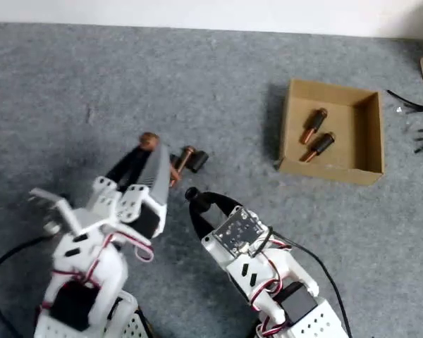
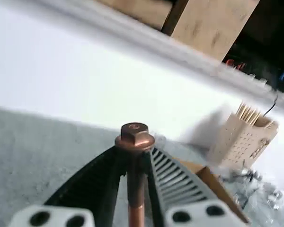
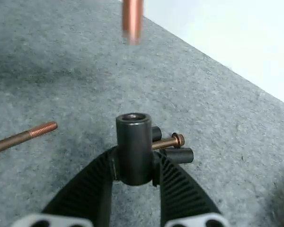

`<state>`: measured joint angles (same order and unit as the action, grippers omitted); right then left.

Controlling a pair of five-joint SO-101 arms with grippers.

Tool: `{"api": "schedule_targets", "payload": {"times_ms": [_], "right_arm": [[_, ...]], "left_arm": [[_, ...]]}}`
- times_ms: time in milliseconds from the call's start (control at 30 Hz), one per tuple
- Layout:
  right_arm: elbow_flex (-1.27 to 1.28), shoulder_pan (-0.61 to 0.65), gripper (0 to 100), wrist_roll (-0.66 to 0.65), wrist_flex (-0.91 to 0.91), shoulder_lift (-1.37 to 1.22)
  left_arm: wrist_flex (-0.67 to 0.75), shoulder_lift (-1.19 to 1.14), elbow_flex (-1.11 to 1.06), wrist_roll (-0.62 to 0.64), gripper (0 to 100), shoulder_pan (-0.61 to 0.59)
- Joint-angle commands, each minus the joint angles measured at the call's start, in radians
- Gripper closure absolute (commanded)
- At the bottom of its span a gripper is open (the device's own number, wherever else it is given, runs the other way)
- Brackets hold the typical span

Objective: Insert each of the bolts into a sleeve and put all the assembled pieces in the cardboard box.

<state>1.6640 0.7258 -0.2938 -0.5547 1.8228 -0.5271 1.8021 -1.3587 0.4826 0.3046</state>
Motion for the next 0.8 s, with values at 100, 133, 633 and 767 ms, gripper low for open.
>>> {"api": "schedule_targets", "payload": {"times_ms": [100,133,633,767], "right_arm": [[-0.025,-0.004,99.3,-0.015,0.03,0.016],[-0.022,-0.004,99.3,-0.015,0.03,0.016],[-0.018,-0.091,99.3,0.123,0.142,0.016],[-0.015,-0.091,99.3,0.123,0.14,0.016]], "left_arm": [[0.13,0.016,-0.059,0.003,99,0.024],[0.133,0.016,-0.065,0.017,99,0.038],[0.13,0.015,-0.096,0.112,99,0.108],[0.14,0.016,-0.157,0.107,99,0.105]]}}
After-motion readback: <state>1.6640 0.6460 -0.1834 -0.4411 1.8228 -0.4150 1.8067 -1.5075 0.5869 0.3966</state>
